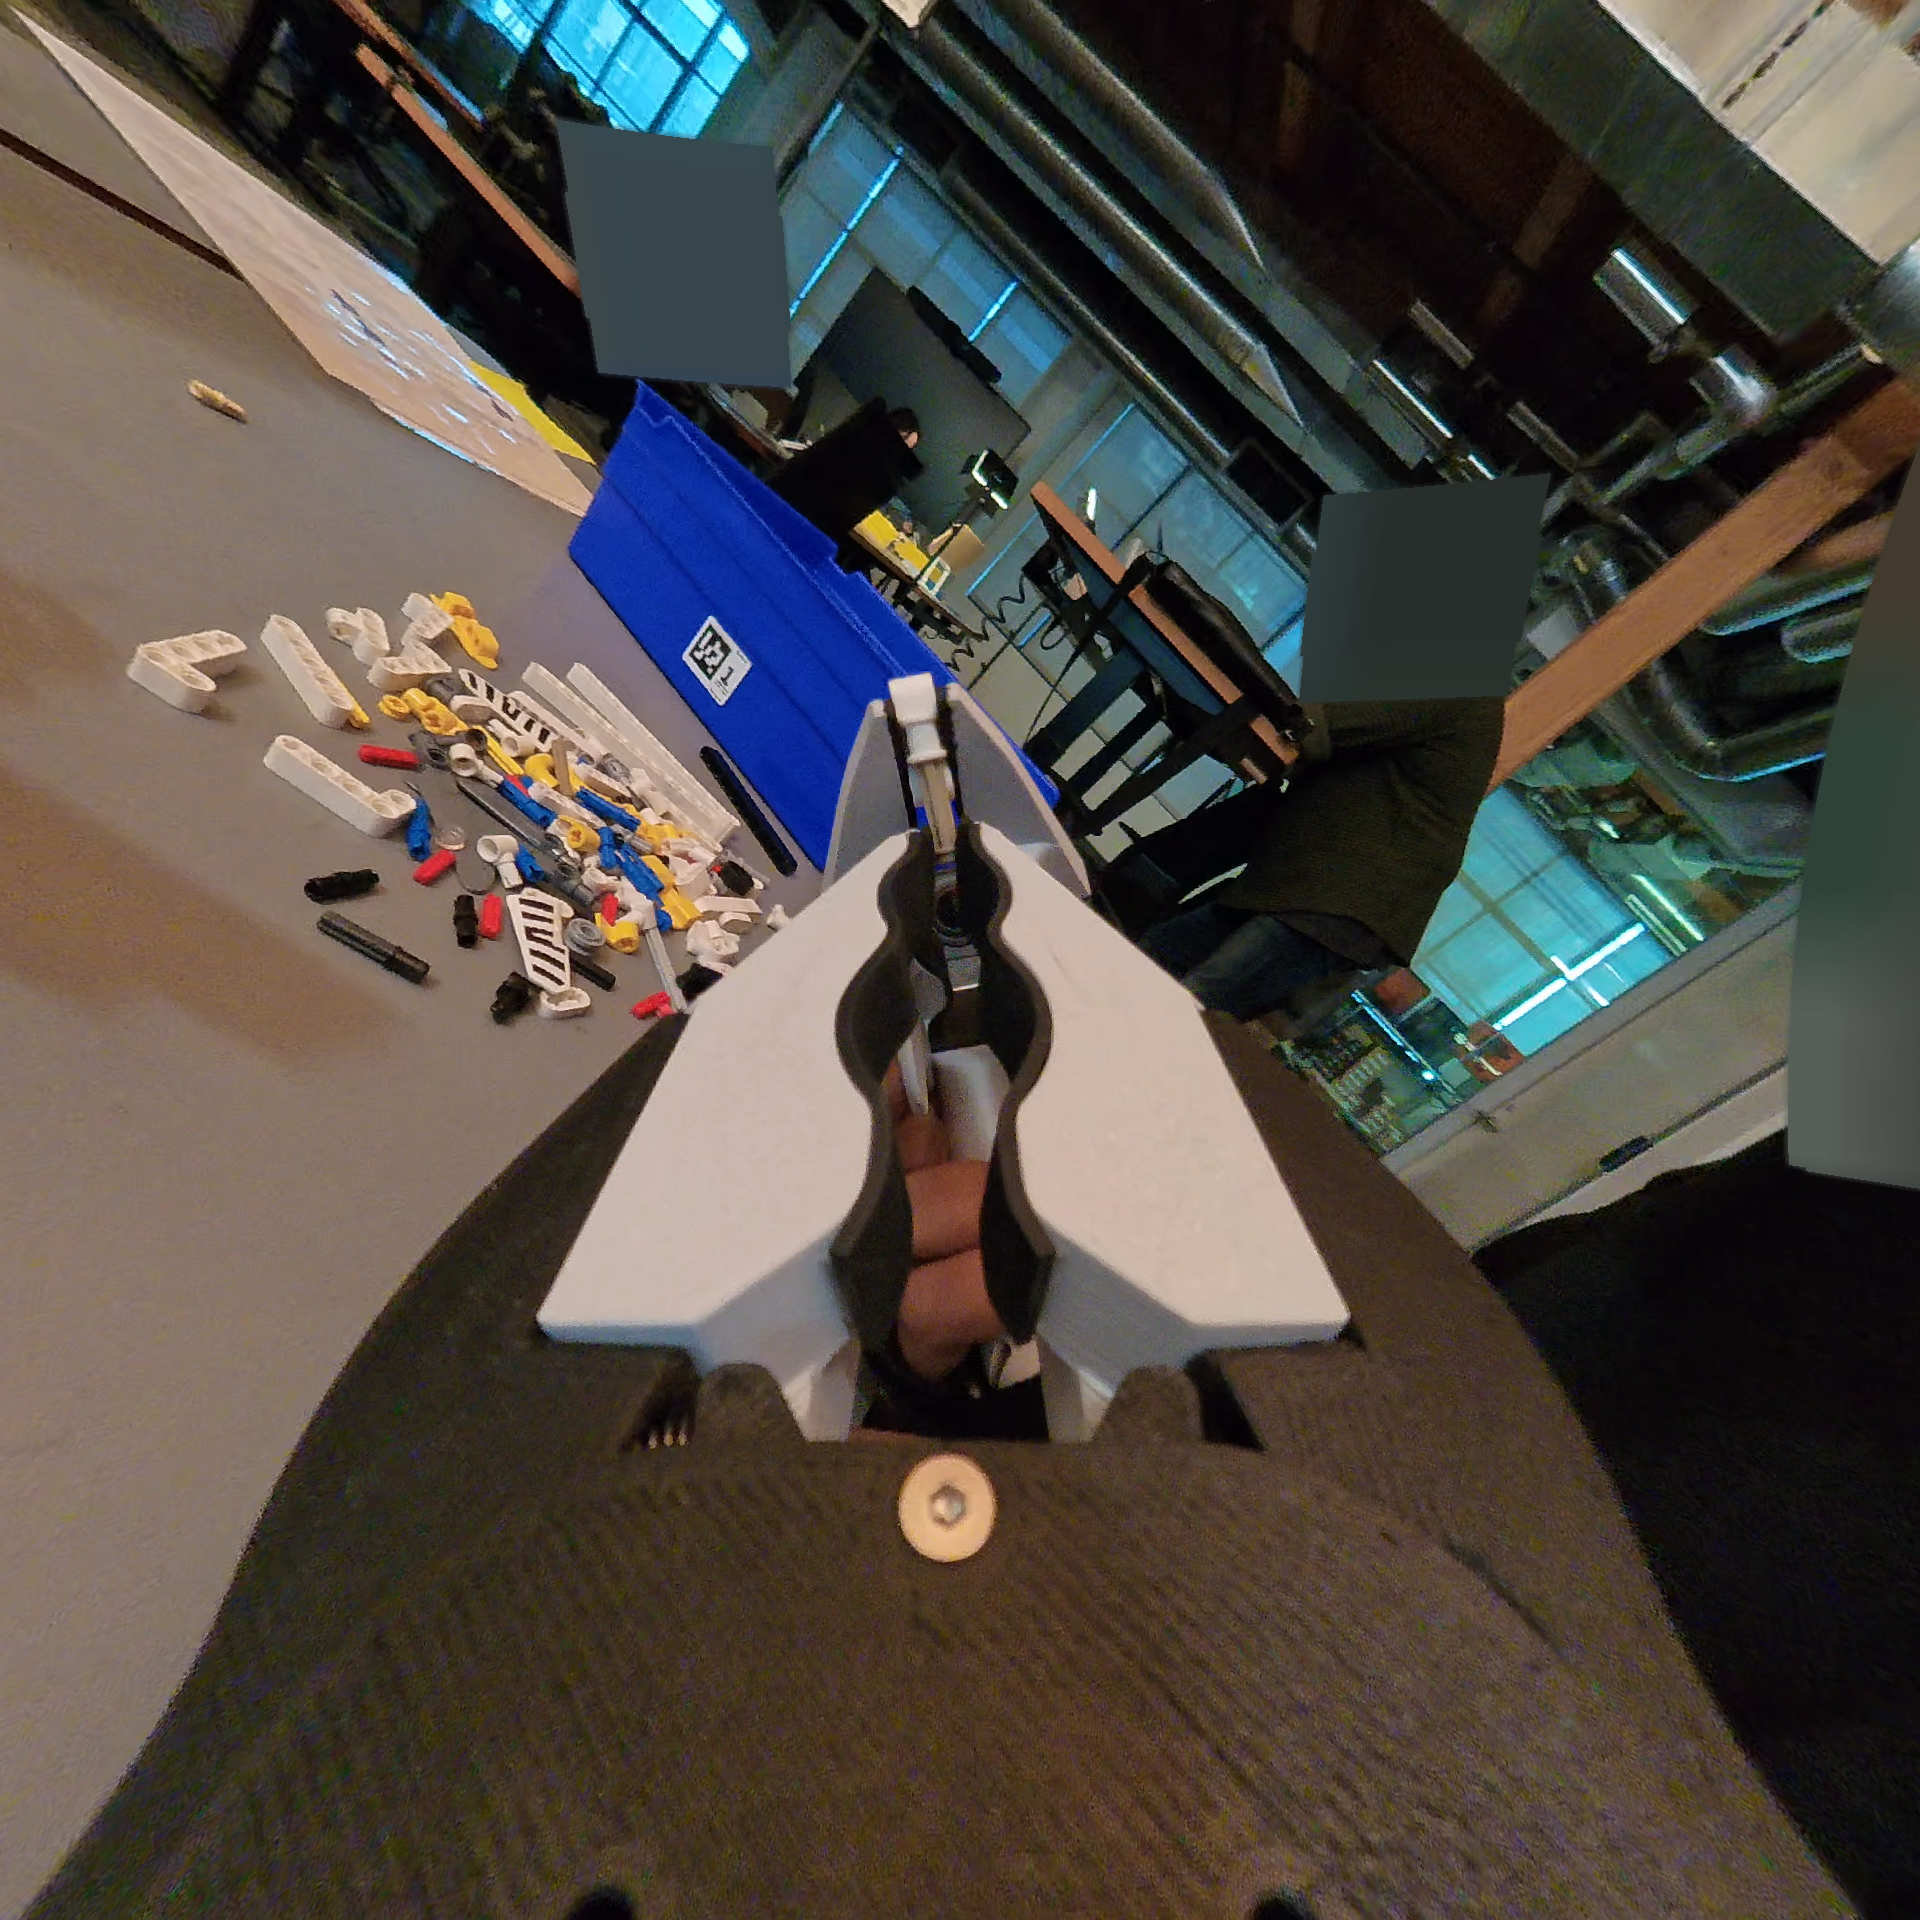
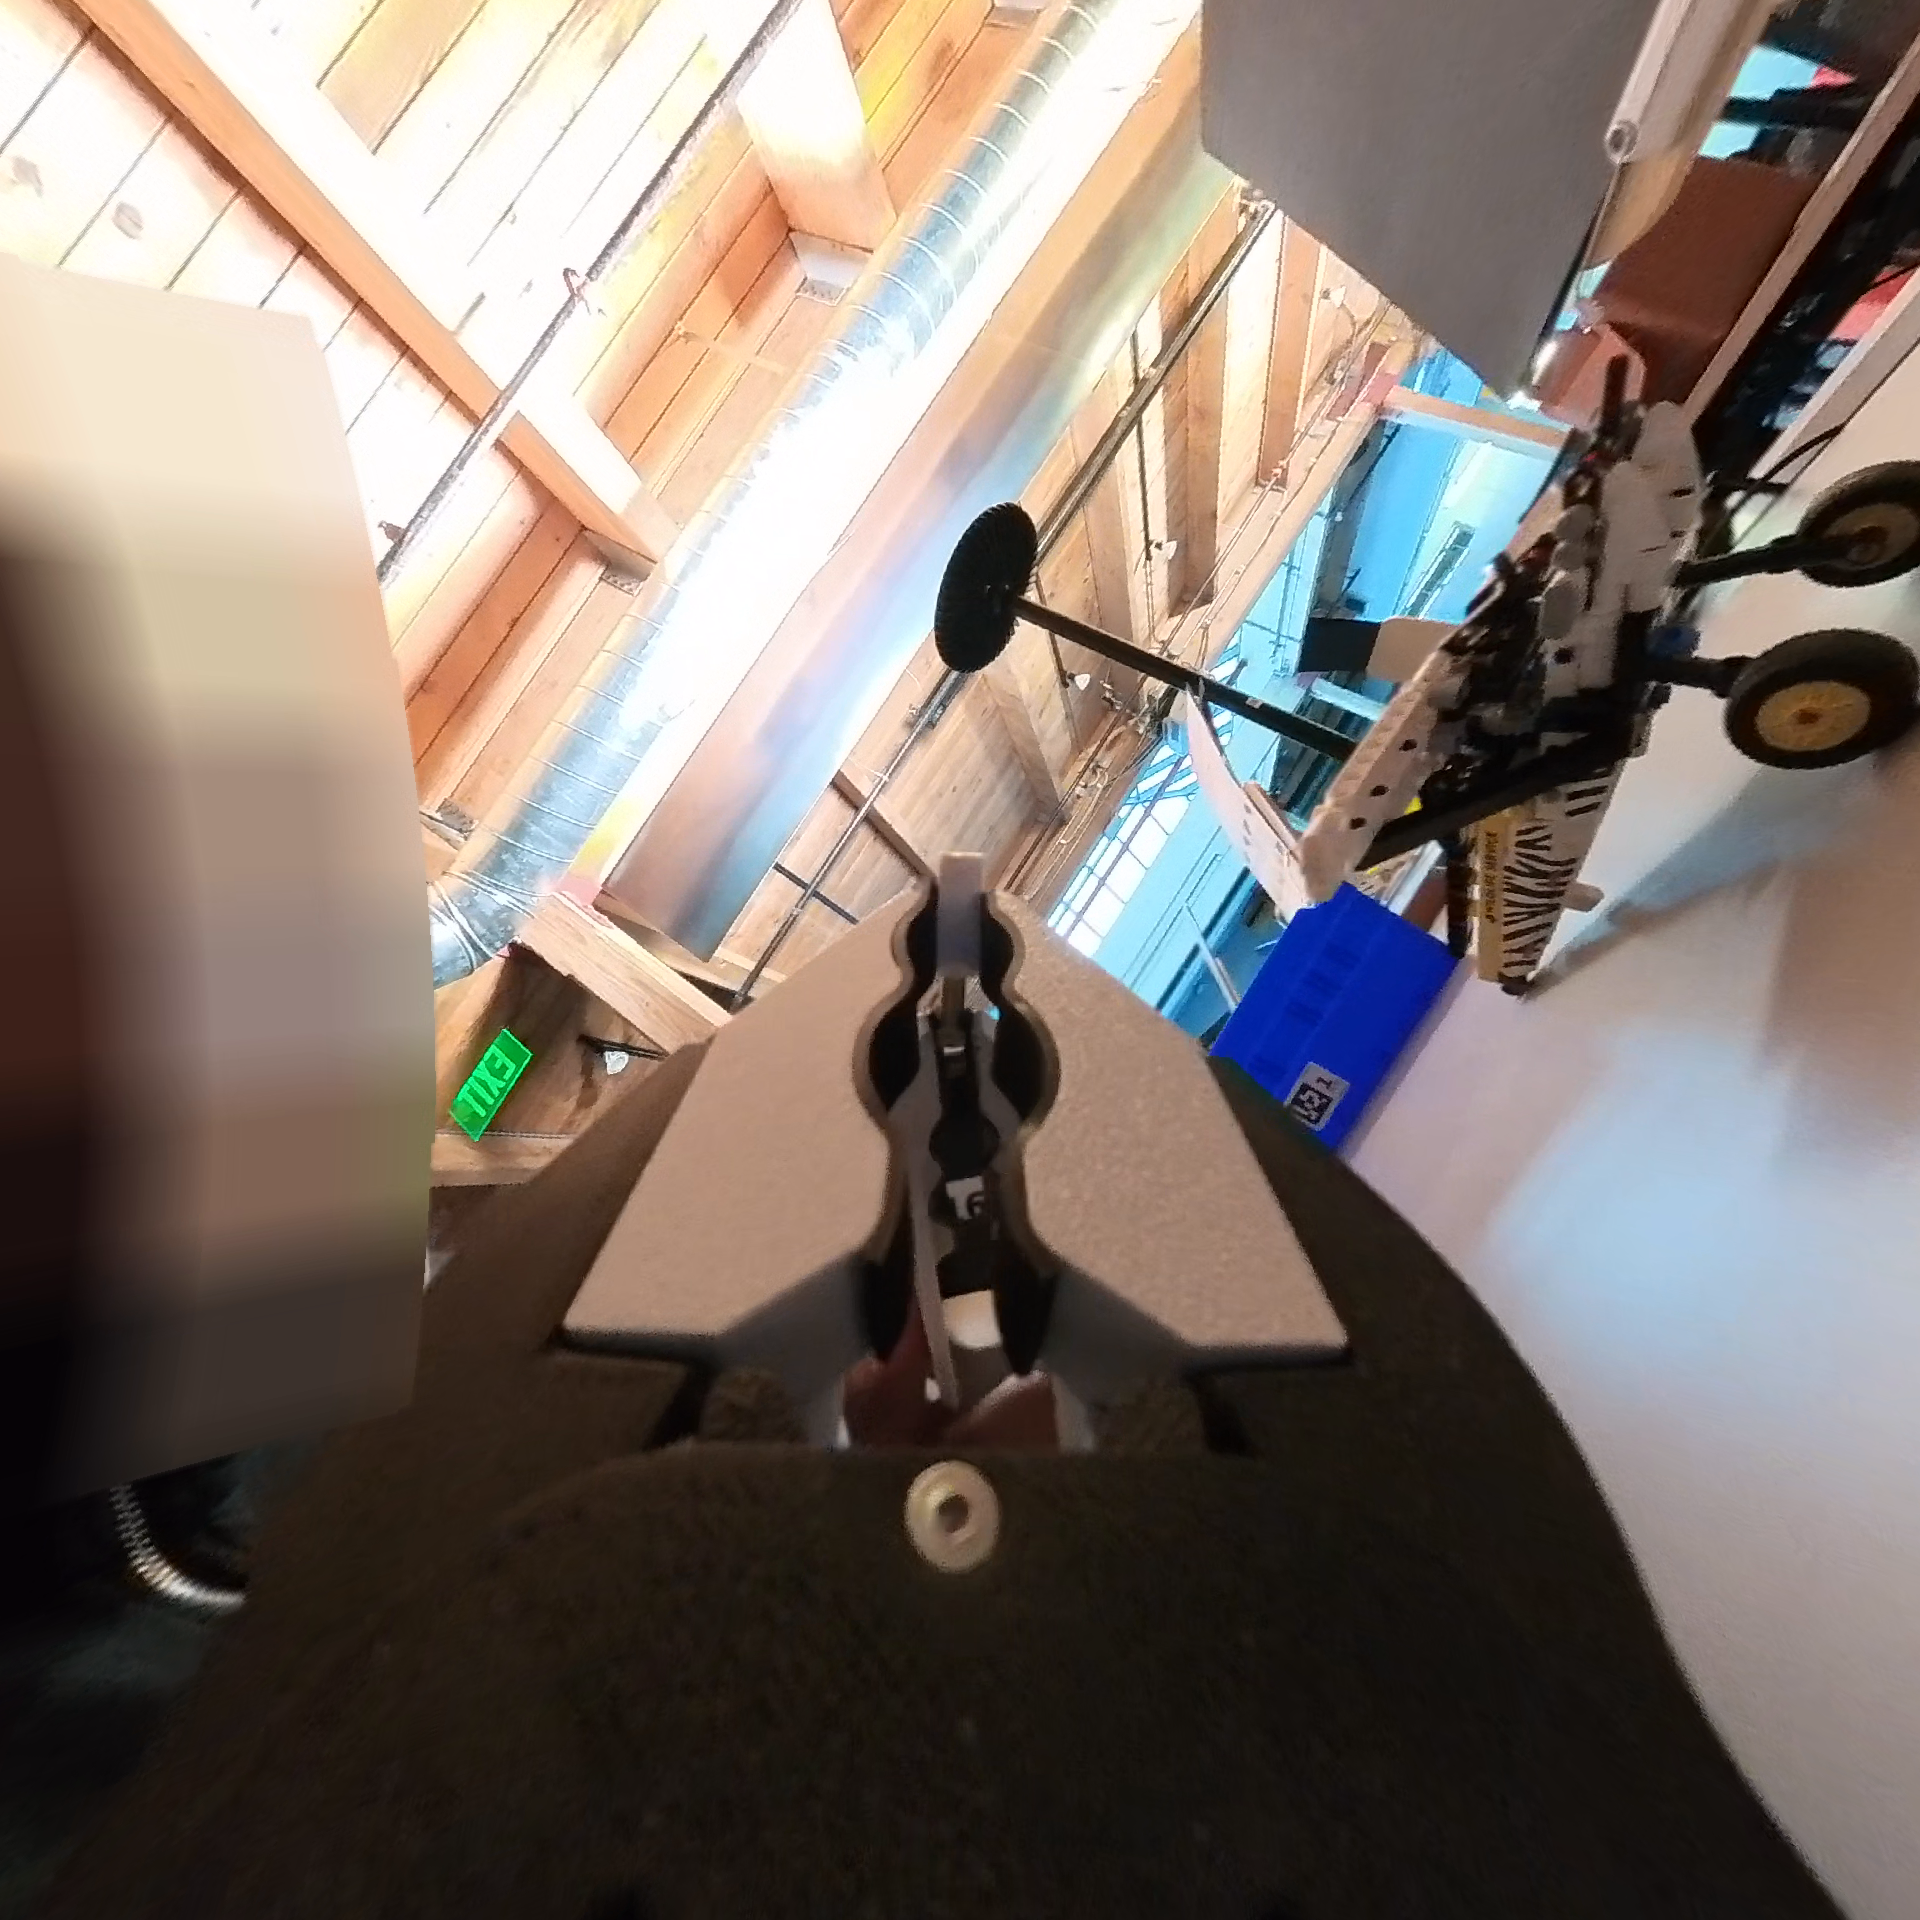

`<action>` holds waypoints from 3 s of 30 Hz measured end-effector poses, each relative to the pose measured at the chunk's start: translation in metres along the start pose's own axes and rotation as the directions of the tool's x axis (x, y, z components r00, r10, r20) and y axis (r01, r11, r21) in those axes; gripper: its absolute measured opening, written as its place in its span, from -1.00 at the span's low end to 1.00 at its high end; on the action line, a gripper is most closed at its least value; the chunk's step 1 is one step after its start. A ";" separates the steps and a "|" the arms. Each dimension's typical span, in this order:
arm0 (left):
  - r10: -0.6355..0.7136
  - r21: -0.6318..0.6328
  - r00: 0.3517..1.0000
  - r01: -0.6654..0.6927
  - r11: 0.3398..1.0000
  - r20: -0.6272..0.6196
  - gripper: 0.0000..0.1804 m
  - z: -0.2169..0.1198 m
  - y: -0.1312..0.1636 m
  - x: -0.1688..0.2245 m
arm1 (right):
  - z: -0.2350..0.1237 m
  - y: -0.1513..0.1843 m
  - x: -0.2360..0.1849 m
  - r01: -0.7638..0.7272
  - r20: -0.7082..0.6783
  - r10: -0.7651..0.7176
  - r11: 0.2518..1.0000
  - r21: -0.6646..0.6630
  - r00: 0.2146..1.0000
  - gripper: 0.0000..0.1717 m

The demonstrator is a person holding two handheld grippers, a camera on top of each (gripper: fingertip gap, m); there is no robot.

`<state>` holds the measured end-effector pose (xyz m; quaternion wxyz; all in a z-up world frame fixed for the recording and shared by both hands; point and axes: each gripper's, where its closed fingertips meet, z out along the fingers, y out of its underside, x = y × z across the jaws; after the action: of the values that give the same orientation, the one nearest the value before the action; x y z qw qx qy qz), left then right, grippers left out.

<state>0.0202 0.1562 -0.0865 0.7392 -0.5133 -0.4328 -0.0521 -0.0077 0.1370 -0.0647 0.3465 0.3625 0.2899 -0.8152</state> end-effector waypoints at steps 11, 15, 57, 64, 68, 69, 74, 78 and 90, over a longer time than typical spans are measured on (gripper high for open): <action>0.002 0.034 1.000 -0.003 0.999 0.027 -0.90 -0.003 -0.005 -0.004 | 0.007 0.000 0.005 0.043 -0.033 -0.043 0.999 0.003 0.999 -0.96; 0.011 0.042 0.999 -0.013 0.999 0.030 -0.89 -0.003 -0.007 -0.004 | 0.010 0.000 0.002 0.087 -0.034 -0.087 0.996 -0.008 0.996 -0.95; -0.376 -0.335 0.865 0.264 0.905 -0.333 -0.93 -0.071 0.011 0.019 | -0.011 0.076 -0.010 0.893 0.537 -0.816 -0.057 -0.446 0.216 -0.75; -0.390 -0.327 0.855 0.281 0.902 -0.341 -0.80 -0.066 0.012 0.019 | -0.012 0.076 -0.015 0.901 0.546 -0.811 -0.057 -0.431 0.210 -0.75; -0.412 -0.340 0.842 0.296 0.892 -0.348 -0.79 -0.064 0.015 0.022 | -0.015 0.078 -0.013 0.899 0.554 -0.809 -0.076 -0.432 0.198 -0.74; -0.414 -0.339 0.839 0.298 0.893 -0.353 -0.87 -0.063 0.015 0.023 | -0.015 0.077 -0.011 0.897 0.552 -0.813 -0.090 -0.433 0.185 -0.75; -0.425 -0.327 0.840 0.319 0.889 -0.337 -0.93 -0.060 0.015 0.019 | -0.016 0.074 -0.008 0.888 0.549 -0.824 -0.143 -0.437 0.137 -0.74; -0.426 -0.295 0.840 0.336 0.894 -0.335 -0.92 -0.062 0.009 0.015 | -0.016 0.069 -0.014 0.903 0.526 -0.835 -0.090 -0.421 0.162 -0.75; -0.473 -0.362 0.794 0.342 0.867 -0.381 -0.78 -0.063 0.018 0.030 | -0.019 0.078 -0.021 0.919 0.553 -0.821 -0.098 -0.382 0.142 -0.74</action>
<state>0.0850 0.1245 -0.0847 0.7122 -0.4771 -0.3357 -0.3905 0.0709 0.1124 -0.0762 -0.1511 -0.1257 0.6941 -0.6926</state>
